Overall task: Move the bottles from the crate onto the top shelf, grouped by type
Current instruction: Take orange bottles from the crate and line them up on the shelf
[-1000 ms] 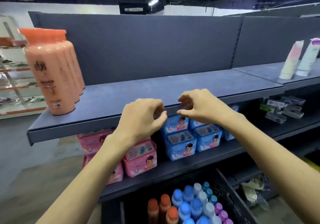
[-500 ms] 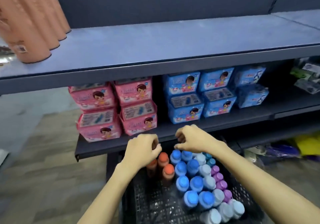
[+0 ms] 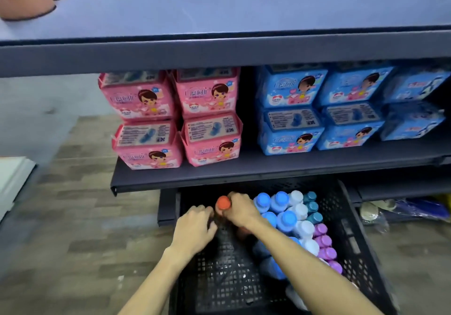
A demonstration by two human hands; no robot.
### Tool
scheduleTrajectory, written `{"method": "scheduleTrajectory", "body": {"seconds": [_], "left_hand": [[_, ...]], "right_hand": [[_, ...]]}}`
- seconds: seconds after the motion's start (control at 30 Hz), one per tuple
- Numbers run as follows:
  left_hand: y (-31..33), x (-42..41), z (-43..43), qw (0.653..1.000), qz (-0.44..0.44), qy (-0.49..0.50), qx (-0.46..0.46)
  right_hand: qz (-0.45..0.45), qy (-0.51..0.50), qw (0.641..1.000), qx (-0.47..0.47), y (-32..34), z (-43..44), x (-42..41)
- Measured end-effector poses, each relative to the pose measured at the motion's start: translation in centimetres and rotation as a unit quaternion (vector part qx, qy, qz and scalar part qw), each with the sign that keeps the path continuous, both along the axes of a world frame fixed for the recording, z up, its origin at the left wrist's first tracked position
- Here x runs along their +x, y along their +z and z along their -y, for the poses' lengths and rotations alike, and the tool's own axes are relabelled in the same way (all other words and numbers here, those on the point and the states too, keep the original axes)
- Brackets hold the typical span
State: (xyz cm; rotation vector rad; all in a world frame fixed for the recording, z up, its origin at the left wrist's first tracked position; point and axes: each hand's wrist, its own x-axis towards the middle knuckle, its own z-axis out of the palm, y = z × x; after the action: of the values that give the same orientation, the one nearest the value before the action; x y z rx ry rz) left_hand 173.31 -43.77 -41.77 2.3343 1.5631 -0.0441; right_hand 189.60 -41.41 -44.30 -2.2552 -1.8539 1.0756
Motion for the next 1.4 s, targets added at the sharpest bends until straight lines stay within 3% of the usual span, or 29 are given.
{"method": "scheduleTrajectory", "body": {"seconds": [0.2,0.5,0.8,1.17,1.4], "left_hand": [[-1.7,0.1,0.1,1.0,-0.001,0.011,0.009],[-1.9,-1.4,0.6,0.999,-0.029,0.008,-0.012],[-2.8,-1.1,0.9,1.0,-0.01,0.008,-0.021],[-3.9,-0.9,-0.4,0.999,0.032,0.025,-0.001],[-2.3,-1.2,-0.7,0.998,0.008,0.06,0.002]], "right_hand": [[-0.006,0.009,0.999,0.04,-3.4,0.2,-1.5],[0.057,0.059,0.995,0.053,-4.7,0.6,-2.0],[0.028,0.058,0.996,0.063,-5.4,1.1,-2.2],[0.055,-0.028,0.997,0.04,-7.2,0.2,-4.1],[-0.015,-0.075,0.996,0.049,-6.4,0.7,-2.9]]}}
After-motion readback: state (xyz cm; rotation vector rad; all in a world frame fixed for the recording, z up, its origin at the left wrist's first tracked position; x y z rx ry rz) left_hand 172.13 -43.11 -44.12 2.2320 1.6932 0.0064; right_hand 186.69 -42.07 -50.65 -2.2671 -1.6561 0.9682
